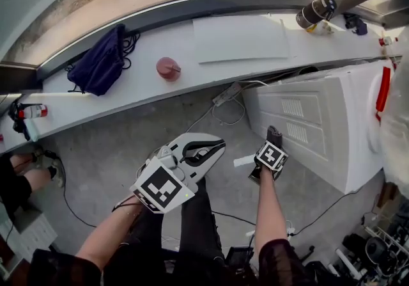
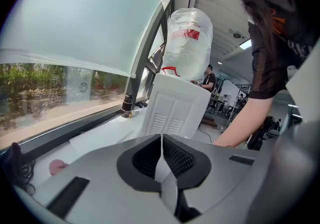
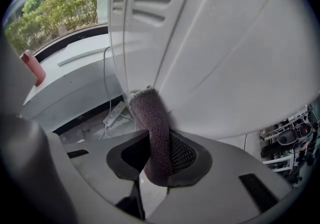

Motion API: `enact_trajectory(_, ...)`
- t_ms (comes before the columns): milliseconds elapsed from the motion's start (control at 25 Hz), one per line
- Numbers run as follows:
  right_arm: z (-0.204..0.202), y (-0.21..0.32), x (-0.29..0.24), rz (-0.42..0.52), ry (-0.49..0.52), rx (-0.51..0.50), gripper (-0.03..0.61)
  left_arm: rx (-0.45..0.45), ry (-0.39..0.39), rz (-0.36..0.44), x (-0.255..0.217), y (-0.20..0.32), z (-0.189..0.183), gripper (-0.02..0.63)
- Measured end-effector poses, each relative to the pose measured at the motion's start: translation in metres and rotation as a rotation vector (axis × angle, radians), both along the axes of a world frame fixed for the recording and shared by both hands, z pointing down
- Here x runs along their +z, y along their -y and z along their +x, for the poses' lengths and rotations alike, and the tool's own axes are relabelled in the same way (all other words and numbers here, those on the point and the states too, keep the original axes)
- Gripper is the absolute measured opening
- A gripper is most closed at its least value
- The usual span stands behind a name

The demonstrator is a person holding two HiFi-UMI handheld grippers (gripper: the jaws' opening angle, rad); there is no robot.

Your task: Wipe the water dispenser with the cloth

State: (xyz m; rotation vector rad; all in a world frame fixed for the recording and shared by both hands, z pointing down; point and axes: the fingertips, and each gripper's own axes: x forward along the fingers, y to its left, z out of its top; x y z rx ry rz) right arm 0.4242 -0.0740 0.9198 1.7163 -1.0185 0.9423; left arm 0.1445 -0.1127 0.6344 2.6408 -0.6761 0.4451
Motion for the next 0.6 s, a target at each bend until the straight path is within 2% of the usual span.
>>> enact_trajectory(160,0.002,-0.007,0.016,-0.050,0.014,0.009,0.104,-0.020,0.045,-0.009,0.013,-0.004,-0.011,0.020)
enact_trajectory(280,-0.002,-0.007,0.009,-0.054,0.022,-0.011,0.104,-0.026,0.073,0.009,0.009,-0.003,-0.016,0.020)
enact_trajectory(400,-0.009,-0.007,-0.014,-0.005,0.042,-0.036,0.103,-0.027,0.088,0.031,-0.003,0.001,-0.017,0.020)
enact_trajectory(600,-0.033,-0.003,-0.081,0.126,0.100,-0.122,0.104,-0.037,0.065,0.061,-0.036,0.007,-0.022,0.020)
